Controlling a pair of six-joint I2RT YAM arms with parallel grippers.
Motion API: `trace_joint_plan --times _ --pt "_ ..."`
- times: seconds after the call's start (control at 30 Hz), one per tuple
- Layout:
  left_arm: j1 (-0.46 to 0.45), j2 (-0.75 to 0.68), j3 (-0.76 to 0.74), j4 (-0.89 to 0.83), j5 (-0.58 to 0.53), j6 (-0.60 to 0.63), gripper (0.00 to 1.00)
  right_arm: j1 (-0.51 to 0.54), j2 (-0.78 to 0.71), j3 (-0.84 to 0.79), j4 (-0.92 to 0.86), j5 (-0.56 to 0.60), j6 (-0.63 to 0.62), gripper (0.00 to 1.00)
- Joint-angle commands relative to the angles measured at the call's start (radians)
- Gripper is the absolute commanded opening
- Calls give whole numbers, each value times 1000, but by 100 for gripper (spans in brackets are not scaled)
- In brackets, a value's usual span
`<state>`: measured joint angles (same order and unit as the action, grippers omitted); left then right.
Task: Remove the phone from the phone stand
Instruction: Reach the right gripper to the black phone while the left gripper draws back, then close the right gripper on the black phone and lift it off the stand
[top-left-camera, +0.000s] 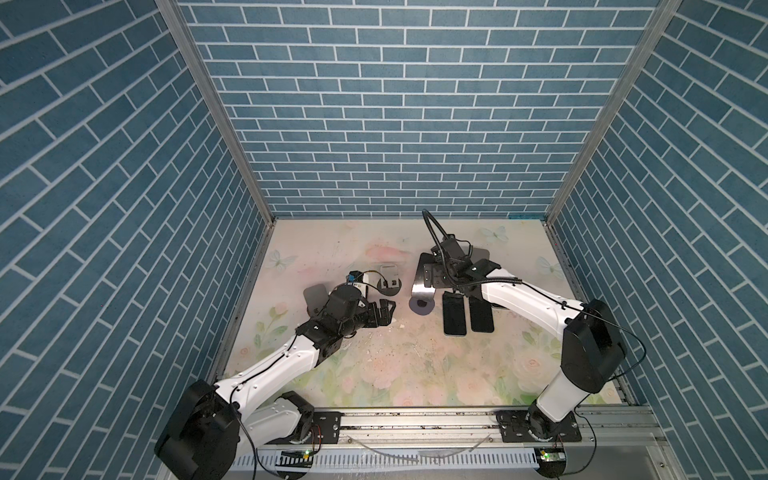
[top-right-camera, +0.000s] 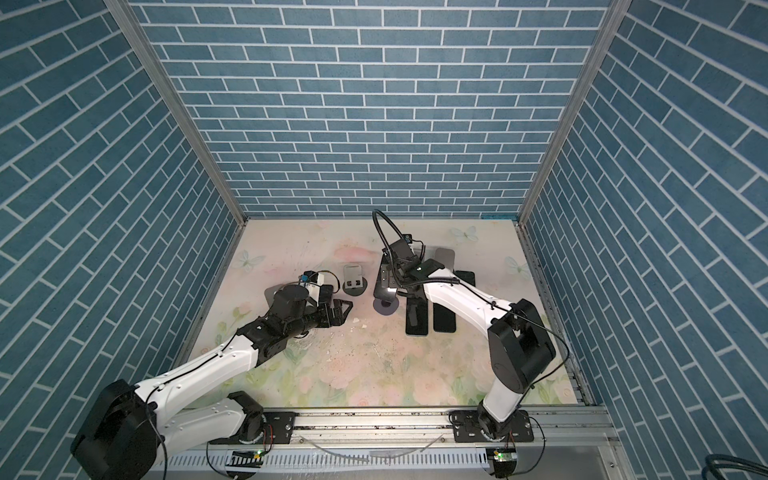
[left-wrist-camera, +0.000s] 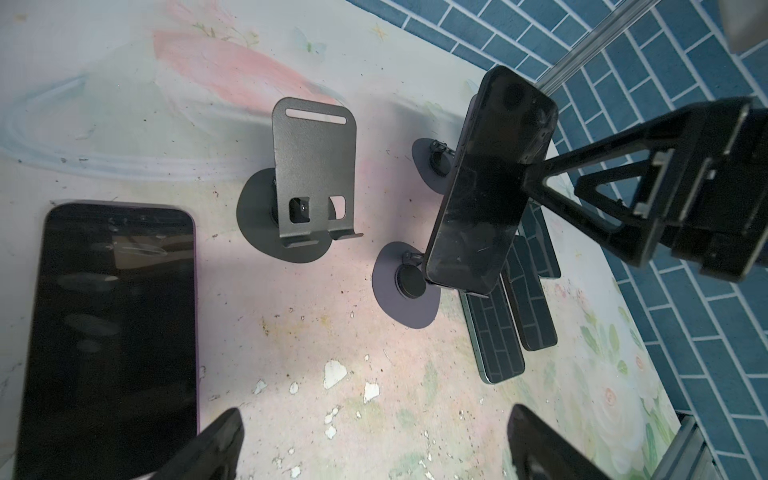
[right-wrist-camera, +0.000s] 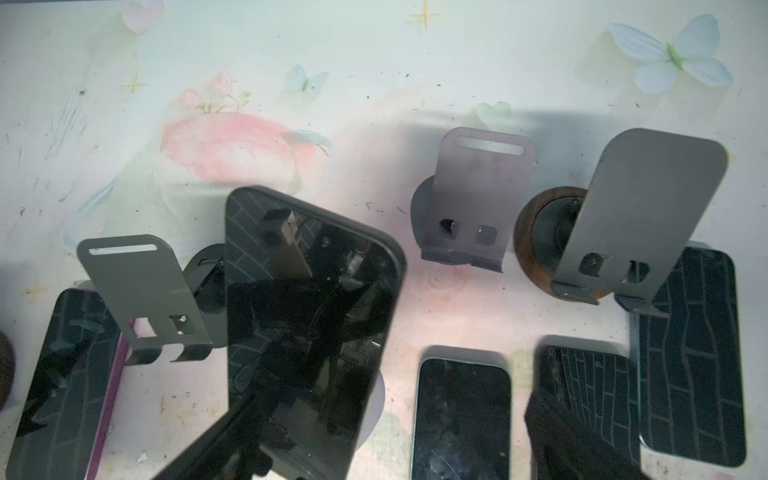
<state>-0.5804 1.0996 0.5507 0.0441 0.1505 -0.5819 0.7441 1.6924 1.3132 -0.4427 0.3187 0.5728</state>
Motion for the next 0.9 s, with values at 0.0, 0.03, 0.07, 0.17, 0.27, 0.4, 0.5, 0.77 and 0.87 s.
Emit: trace_joint_plan --times 0.0,0.03,0.07,0.17,0.27,0.4,0.5,0.77,0.87 --pt "-4 -39 -19 -29 -25 38 100 12 42 81 -16 32 60 99" --pt "-4 -49 -24 -33 -31 43 100 14 58 94 -16 31 66 99" --pt "-3 -57 -28 -40 -40 46 100 15 71 105 -21 32 73 99" --pt "-2 -82 -39 -49 -55 57 100 15 115 139 -30 37 92 99" --pt "-1 -98 -47 -58 -61 69 100 17 152 170 -46 53 110 99" --pt "-1 -102 -53 -66 -64 81 100 15 203 222 -76 77 131 99" --pt "-1 -99 -58 -63 -62 89 100 17 235 257 -94 79 146 99" --pt "-2 -95 -65 -69 -66 122 100 19 281 303 -130 85 184 99" --pt "-1 -88 -68 -68 -71 132 100 23 290 314 -145 86 191 99"
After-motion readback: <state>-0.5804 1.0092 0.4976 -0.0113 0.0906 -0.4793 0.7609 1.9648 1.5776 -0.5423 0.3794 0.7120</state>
